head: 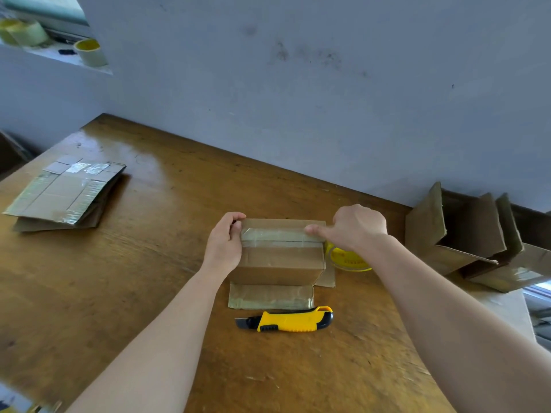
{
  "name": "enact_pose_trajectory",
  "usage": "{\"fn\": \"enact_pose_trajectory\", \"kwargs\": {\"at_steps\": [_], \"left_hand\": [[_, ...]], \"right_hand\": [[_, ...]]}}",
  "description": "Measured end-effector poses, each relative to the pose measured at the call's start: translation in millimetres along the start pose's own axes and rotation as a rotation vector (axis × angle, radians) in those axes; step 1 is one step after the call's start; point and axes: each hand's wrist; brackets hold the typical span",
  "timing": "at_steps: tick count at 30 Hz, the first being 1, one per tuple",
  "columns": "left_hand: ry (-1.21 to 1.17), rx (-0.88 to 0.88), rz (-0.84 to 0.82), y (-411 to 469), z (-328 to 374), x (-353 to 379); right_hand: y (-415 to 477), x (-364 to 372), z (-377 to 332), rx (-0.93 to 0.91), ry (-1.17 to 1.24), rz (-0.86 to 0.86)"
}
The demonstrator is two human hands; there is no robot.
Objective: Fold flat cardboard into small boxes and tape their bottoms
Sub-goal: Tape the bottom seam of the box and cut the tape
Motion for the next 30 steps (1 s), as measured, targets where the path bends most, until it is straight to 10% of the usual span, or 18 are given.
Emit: {"fn": "enact_pose_trajectory", "kwargs": {"at_steps": [22, 30], "left_hand": [[0.006, -0.041, -0.041, -0.5, 4.2, -1.0], [0.418, 0.137, 0.087, -0.5, 13.0, 0.0]], "right_hand": [[6.7, 27.7, 5.7, -0.011, 0.104, -0.059], [2.4, 23.8, 2.9, 0.019, 0.118, -0.071]]}}
Point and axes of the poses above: each hand's wrist, its own y-axis towards the middle knuckle, its own x-axis out of the palm, z = x × y, and after that the axes turned 1 degree about -z, right-handed
